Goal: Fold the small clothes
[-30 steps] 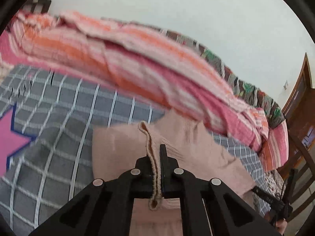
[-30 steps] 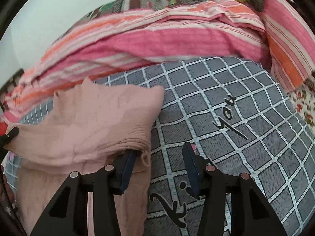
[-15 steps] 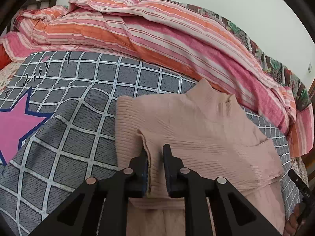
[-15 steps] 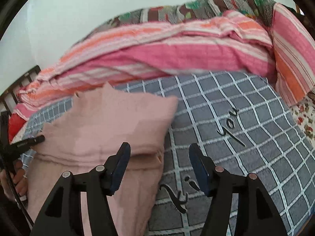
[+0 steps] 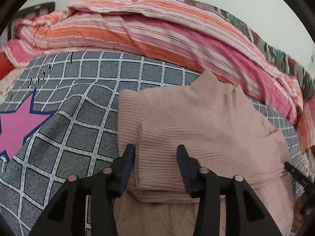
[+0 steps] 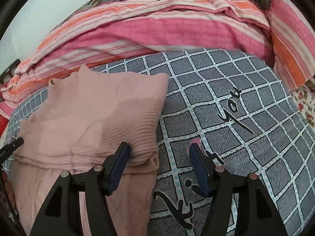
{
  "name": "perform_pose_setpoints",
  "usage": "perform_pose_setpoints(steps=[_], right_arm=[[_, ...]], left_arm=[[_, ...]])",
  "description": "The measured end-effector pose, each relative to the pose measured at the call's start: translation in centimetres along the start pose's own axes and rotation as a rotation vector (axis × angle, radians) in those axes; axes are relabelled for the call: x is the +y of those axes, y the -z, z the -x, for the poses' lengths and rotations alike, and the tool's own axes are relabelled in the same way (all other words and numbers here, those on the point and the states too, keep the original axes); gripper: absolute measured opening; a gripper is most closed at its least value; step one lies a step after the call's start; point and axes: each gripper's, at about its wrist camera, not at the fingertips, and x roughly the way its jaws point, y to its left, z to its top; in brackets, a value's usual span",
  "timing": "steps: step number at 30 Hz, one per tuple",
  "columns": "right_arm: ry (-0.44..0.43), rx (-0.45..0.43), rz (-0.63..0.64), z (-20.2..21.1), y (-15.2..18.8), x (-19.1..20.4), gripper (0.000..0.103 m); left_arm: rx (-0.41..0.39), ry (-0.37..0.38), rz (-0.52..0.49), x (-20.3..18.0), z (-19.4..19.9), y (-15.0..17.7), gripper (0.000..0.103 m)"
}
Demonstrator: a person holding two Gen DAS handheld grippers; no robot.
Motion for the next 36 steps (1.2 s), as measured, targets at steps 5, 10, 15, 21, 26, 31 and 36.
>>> perform_pose_setpoints(steps=[5, 10, 15, 21, 26, 31, 36], right_arm=[[0.000, -0.008, 0.001, 0.23, 0.05, -0.11, 0.061], [-0.014, -0.007, -0.014, 0.24, -0.01, -0.44, 0.063], [-0.011, -0.006, -0.013, 0.29, 0.01, -0.32, 0.064], [-0.010, -0.006, -0.012, 0.34, 0.02, -0.29, 0.065], [-0.007, -0.005, -0.011, 0.38, 0.06, -0.28, 0.066], [-0.007, -0.005, -0.010, 0.38, 0.02, -0.30, 0.067], [-0.005, -0.004, -0.011, 0.40, 0.03, -0.32, 0.068]], left_arm=[[-0.004, -0.023, -0.037, -0.71, -0.03, 0.19, 0.052], [0.003, -0.023, -0.036, -0.62, -0.10, 0.26, 0.053], [0.009, -0.016, -0.039, -0.52, -0.26, 0.22, 0.056], [0.009, -0.011, -0.050, -0.70, -0.27, 0.25, 0.062], [0.009, -0.008, -0.049, -0.71, -0.25, 0.26, 0.063], [0.009, -0.010, -0.049, -0.76, -0.21, 0.30, 0.063], [0.009, -0.010, -0.049, -0.77, -0.22, 0.30, 0.064]])
